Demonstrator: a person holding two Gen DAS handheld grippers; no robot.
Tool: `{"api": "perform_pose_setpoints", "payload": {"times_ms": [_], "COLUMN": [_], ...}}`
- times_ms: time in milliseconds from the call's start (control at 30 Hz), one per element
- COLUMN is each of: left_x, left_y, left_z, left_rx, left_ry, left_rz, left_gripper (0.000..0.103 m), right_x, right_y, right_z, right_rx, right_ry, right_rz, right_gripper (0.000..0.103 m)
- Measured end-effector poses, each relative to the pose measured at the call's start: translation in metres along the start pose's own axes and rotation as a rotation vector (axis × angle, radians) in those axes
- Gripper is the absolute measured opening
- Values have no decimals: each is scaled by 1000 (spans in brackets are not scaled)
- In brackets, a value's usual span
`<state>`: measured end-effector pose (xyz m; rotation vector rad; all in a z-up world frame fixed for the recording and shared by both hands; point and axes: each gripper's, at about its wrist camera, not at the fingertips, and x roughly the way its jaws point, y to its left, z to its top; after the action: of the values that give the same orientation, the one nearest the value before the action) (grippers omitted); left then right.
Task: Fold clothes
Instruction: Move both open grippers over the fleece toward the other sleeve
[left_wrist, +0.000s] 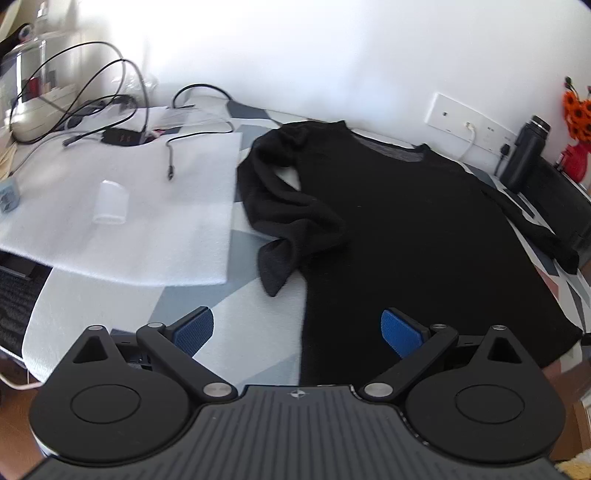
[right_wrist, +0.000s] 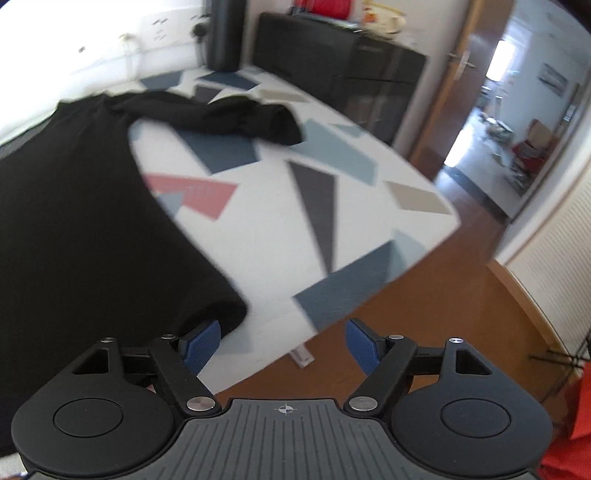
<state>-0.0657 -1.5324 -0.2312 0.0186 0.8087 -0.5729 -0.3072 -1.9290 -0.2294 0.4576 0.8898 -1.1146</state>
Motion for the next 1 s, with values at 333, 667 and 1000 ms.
{"api": "perform_pose_setpoints", "payload": {"times_ms": [333, 667, 1000], "left_x": [62, 49, 41], "left_y": [-14, 11, -15], "left_z": [38, 94, 152], "left_rx": [181, -20, -128], "left_ry": [10, -25, -103], "left_rz": [45, -1, -33], "left_gripper": [80, 10, 10], "right_x": [-30, -48, 26], "right_y": [42, 127, 184], "right_z": [61, 153, 161], "right_rx": [78, -47, -124], "right_ry": [-109, -144, -29], "right_rz": [177, 394, 357], "right_gripper": [77, 92, 93]}}
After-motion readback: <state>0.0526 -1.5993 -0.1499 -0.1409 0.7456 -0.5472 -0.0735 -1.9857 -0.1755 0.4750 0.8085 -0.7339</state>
